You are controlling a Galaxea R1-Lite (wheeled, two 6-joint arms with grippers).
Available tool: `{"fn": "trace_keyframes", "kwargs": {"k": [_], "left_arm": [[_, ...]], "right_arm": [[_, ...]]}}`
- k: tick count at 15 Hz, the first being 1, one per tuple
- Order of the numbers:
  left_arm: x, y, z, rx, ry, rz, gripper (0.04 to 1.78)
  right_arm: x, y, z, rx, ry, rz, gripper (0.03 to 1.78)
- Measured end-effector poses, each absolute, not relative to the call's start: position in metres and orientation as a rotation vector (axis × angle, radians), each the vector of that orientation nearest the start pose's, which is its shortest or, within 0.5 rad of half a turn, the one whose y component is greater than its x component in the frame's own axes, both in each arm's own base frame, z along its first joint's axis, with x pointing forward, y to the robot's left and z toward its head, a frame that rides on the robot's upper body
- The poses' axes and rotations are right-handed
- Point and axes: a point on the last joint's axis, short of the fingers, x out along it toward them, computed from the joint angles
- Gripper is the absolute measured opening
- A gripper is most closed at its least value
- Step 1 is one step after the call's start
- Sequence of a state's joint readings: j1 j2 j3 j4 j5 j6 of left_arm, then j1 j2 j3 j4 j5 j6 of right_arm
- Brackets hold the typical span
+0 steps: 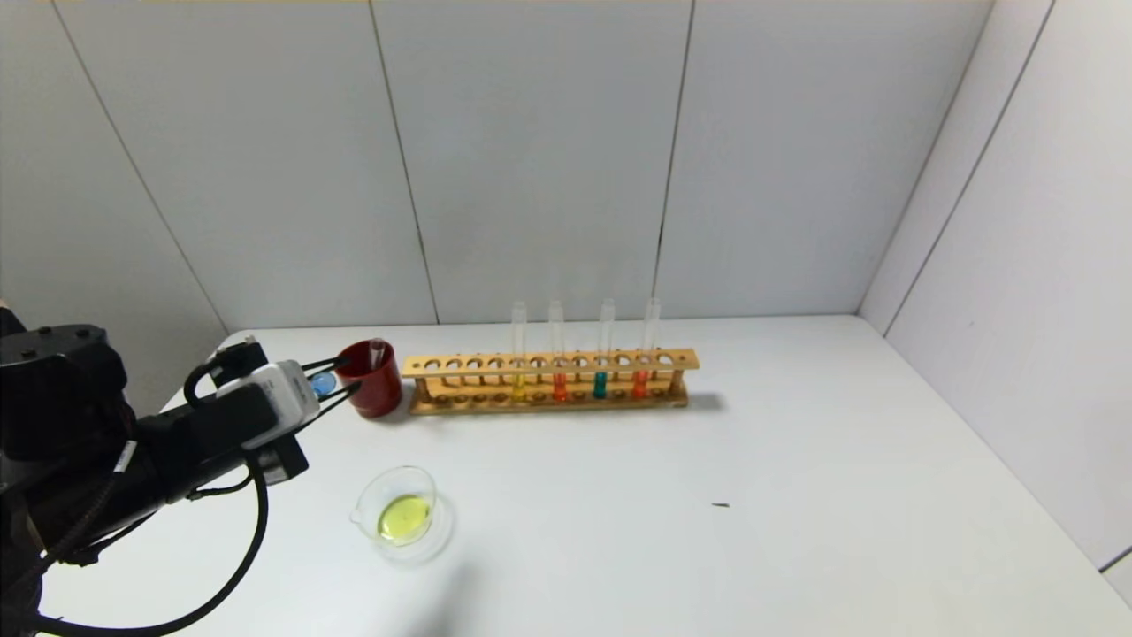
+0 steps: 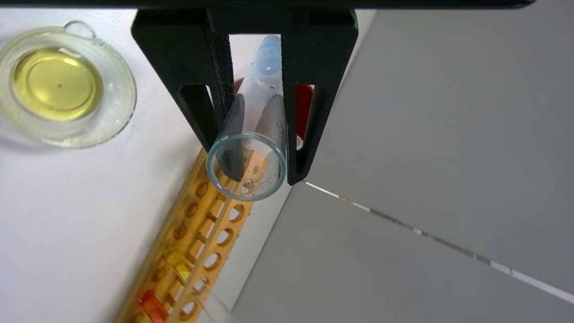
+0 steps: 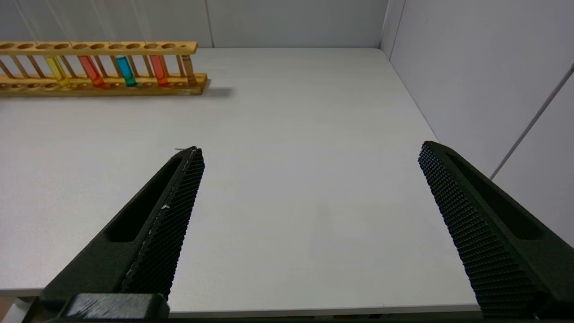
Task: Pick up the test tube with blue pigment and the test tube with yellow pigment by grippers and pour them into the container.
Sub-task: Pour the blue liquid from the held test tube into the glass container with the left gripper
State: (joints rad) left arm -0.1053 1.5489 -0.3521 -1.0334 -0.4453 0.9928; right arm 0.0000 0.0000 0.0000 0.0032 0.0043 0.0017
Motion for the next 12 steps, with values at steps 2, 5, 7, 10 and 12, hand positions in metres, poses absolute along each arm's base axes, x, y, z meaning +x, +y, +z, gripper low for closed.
{"fn": "trace_keyframes", "kwargs": {"k": [2, 5, 7, 10, 12], "left_arm": [[0.227, -0.034, 0.142, 1.020, -0.146, -0.629, 0.34], [0.234, -0.028, 0.133, 1.135, -0.148, -0.620, 0.34], [0.237, -0.023, 0.129, 1.236, -0.163, -0.611, 0.34], [0.240, -0.020, 0.120, 1.339, -0.177, -0.637, 0.34], [0.242, -0.020, 0.115, 1.387, -0.181, -0.648, 0.34]], "right_arm": [[-0.023, 0.000, 0.075, 0.002, 0.003, 0.004, 1.75], [-0.023, 0.000, 0.075, 0.001, 0.003, 0.004, 1.75], [-0.023, 0.000, 0.075, 0.002, 0.003, 0.004, 1.75], [-0.023, 0.000, 0.075, 0.002, 0.003, 0.004, 1.75], [-0.023, 0.000, 0.075, 0.002, 0.003, 0.004, 1.75]]}}
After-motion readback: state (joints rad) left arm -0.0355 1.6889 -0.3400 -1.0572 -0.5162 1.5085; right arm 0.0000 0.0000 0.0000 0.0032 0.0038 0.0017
